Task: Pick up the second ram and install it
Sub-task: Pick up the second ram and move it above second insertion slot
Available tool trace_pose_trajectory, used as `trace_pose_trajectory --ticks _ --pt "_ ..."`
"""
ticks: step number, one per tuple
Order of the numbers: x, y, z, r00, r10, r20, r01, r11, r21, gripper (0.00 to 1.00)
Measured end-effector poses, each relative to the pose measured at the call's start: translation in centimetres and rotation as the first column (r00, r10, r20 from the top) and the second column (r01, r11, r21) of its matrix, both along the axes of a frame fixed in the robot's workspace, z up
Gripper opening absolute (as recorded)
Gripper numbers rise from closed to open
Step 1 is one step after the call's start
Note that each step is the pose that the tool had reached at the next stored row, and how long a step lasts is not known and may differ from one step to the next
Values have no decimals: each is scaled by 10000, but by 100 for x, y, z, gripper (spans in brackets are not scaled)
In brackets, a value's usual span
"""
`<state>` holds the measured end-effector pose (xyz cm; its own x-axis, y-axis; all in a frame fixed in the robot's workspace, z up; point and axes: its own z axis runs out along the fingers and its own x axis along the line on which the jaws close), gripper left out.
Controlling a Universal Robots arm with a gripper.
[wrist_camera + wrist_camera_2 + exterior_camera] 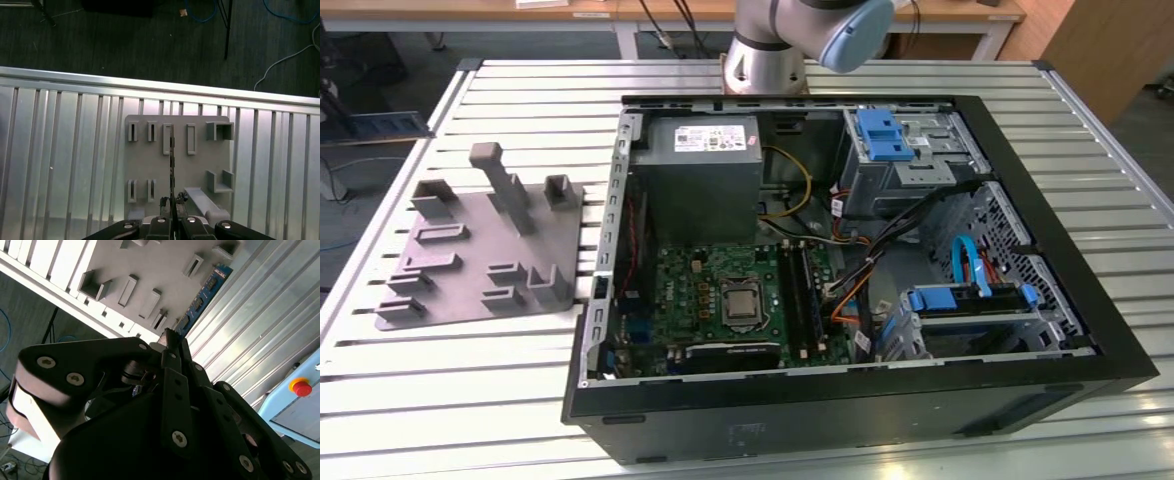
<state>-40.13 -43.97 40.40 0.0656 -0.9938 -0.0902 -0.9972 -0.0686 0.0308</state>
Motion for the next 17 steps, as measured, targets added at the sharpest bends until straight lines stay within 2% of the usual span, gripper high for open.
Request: trace_pose_trajectory --ticks 8,17 --pt "262 0 -1 10000 1 0 -1 10000 0 14" --pt "353 0 -1 10000 0 0 0 10000 0 14"
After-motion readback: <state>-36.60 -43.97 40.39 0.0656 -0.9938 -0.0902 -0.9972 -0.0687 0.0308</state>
